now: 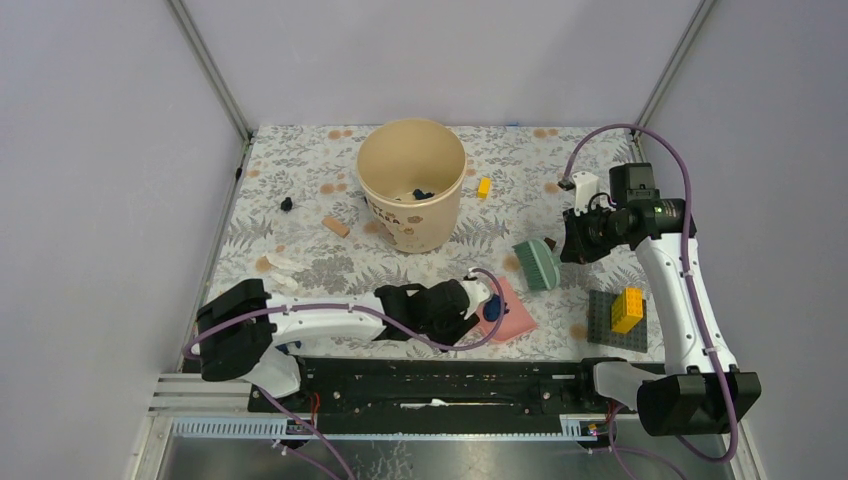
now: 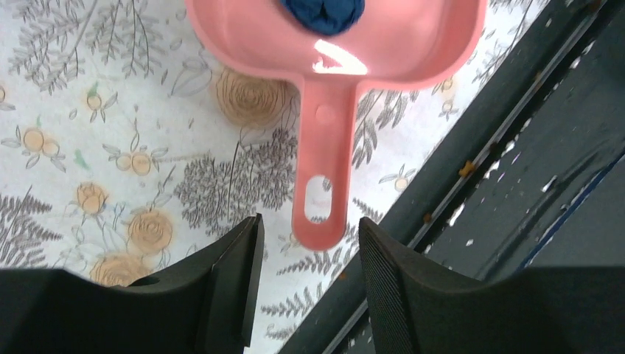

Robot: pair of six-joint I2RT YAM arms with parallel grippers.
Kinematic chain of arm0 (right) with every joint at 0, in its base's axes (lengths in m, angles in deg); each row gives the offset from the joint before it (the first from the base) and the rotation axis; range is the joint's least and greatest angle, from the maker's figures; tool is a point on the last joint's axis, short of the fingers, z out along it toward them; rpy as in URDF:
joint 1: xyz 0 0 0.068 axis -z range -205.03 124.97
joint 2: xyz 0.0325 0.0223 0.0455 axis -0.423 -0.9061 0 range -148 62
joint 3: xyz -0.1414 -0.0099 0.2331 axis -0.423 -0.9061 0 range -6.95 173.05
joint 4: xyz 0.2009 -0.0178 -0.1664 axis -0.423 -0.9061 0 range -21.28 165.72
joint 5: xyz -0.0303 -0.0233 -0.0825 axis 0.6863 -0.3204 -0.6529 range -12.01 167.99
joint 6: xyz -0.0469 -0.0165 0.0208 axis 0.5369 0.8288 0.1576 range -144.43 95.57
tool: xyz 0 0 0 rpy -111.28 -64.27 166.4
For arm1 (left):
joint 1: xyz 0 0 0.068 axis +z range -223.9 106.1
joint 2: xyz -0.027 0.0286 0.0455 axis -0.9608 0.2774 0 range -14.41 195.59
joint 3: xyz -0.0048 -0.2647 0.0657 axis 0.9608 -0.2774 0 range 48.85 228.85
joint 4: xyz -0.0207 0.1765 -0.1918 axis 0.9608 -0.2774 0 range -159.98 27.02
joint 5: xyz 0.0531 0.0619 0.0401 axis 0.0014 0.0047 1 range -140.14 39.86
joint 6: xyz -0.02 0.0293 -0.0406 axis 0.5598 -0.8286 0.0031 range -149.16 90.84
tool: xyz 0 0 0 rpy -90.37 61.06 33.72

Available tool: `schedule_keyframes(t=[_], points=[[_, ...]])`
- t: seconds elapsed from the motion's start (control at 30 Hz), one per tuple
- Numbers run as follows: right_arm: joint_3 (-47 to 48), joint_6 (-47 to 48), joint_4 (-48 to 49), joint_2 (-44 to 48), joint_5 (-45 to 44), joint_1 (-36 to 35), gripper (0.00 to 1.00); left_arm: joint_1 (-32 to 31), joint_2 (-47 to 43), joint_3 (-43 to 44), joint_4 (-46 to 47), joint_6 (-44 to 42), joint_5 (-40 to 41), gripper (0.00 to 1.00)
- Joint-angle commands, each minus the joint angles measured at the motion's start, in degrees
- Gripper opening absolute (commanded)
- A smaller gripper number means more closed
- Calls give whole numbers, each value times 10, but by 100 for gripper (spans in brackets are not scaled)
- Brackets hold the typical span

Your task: Sweep away the paper scraps from the table

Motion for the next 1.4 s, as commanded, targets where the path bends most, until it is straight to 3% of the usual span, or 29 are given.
schedule_keyframes(t=[0.0, 0.2, 0.57, 1.1, 1.37], points=[[-4, -17, 31, 9, -13, -3, 0, -3, -15, -38, 148, 4, -3, 55], [-12, -20, 45, 13, -14, -3, 0, -5, -21, -91, 236, -6, 0, 56], [-36, -20, 57, 18, -19, -3, 0, -5, -3, -123, 308, -12, -20, 38], [-39, -24, 57, 20, -12, -3, 0, -5, 25, -126, 340, -16, -22, 42], [-48, -20, 56, 23, -14, -2, 0, -5, 20, -120, 334, -13, -31, 23]])
